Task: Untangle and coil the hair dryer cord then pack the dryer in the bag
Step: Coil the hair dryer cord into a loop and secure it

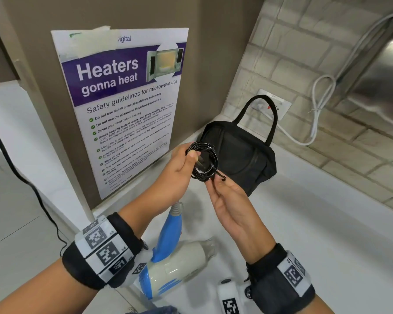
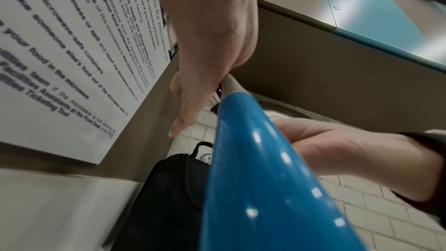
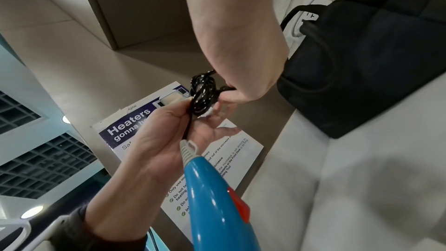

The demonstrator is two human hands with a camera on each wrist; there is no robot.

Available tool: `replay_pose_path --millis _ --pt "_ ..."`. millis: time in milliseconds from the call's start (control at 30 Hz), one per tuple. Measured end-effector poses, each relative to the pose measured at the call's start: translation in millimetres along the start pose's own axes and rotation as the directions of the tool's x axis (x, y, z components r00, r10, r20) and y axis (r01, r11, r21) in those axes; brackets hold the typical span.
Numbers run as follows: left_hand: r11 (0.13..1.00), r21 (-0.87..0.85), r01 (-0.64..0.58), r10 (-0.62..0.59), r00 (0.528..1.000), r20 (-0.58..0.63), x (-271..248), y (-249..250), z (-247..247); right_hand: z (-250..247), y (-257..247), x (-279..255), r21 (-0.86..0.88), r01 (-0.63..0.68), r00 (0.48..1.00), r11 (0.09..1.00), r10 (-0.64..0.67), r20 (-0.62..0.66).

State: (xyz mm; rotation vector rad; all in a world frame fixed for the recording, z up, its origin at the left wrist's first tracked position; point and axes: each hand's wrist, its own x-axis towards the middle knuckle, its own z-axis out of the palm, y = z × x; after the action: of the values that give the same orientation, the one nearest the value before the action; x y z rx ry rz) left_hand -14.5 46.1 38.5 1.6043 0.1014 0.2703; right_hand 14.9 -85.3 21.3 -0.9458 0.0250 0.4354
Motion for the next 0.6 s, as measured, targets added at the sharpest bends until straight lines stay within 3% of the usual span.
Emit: replay_pose_path --millis 200,433,600 --pt "0.991 -0.119 0.062 -0.060 0.998 0.024 1.4 -3.8 1.0 9.6 -3.7 -3.7 0.030 -0.036 0.996 0.999 0.034 0.080" --pt "0.990 0.128 -0.053 0.044 0.996 0.078 0.5 0.9 -2.8 9.2 -6.2 -2.9 0.131 -0.166 0.986 0.977 0.160 0.053" --pt "0.991 0.133 -0.031 0.020 0.996 0.086 1.3 0.7 -1.8 9.3 -9.8 -5.6 -0.080 -0.175 0.976 0.981 0.184 0.115"
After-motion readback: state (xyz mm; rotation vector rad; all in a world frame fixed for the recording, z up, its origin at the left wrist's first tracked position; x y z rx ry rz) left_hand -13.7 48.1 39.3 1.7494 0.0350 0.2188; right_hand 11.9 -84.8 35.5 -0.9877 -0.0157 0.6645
